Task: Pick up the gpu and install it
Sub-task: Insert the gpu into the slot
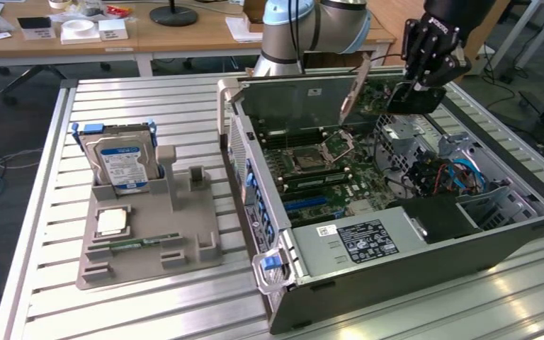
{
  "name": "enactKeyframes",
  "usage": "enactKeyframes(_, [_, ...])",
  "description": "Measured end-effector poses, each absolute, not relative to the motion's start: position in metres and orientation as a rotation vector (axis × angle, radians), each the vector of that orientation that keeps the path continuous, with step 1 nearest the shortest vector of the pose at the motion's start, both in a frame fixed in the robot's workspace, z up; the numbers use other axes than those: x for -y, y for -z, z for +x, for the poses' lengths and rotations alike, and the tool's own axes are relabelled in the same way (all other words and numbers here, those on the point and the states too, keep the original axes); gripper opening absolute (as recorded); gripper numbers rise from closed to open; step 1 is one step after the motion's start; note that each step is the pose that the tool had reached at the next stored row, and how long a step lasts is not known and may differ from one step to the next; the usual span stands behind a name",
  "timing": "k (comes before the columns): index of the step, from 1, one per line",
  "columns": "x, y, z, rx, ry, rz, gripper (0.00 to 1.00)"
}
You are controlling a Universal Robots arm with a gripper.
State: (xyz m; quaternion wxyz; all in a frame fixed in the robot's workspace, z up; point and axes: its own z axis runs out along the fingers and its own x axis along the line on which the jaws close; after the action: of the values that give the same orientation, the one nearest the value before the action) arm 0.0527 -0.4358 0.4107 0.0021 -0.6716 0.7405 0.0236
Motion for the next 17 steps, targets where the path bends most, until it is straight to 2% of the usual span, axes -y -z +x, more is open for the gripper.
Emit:
enactKeyframes(4, [0.436, -0.411, 0.051, -2.307, -0.070, -2.121, 0.27])
enactKeyframes(11, [0.435, -0.408, 0.048, -2.264, -0.003, -2.101, 0.27])
enactKeyframes(17, [0.435, -0.408, 0.036, -2.257, 0.005, -2.100, 0.27])
